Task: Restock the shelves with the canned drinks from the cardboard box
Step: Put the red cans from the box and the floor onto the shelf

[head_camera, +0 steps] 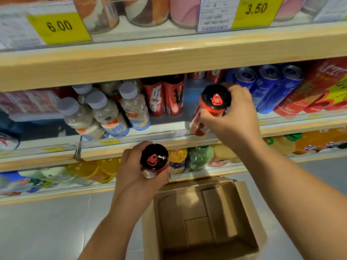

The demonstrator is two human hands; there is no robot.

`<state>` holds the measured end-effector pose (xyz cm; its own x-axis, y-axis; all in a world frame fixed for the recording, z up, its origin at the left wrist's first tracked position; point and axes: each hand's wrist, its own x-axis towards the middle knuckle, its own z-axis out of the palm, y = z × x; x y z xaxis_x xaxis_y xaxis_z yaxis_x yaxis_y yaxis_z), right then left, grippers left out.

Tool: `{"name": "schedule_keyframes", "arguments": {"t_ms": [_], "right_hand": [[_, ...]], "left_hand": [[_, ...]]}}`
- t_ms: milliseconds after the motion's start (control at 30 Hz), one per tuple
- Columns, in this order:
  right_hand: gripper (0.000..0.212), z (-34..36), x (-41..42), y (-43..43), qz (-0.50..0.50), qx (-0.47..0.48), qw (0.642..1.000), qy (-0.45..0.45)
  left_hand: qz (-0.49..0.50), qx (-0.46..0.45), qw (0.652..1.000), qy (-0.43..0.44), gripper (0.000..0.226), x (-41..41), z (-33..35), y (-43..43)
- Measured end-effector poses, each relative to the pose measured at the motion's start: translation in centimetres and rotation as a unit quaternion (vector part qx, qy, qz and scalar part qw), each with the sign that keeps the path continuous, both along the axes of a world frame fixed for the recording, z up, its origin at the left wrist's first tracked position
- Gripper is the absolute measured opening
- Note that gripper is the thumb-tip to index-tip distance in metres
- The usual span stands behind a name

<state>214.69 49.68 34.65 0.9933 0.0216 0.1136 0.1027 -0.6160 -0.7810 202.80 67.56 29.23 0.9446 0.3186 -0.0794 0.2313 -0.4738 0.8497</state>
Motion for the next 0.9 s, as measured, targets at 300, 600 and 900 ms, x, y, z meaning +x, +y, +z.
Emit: {"name": "schedule_keyframes", "arguments": {"t_ms": [300,600,900], "right_hand": [[0.061,-3.4,9.2,2.8,0.055,-0.154,0.986,-0.015],[0.058,-3.9,11.5,3.6,0.037,-0.208,0.977,-0.009],[0.089,-4.4,5.0,1.4,0.104,-0.056,0.993,0.013]], "left_hand": [[0.013,-0.007,1.000,-0.003,0.061,1.2,-0.5,-0.7],[0.012,-0.005,1.000,0.004,0.060,1.8,0.0,-0.9],[0.033,-0.017,0.999,0.003,0.062,2.8,1.4,-0.8]]}}
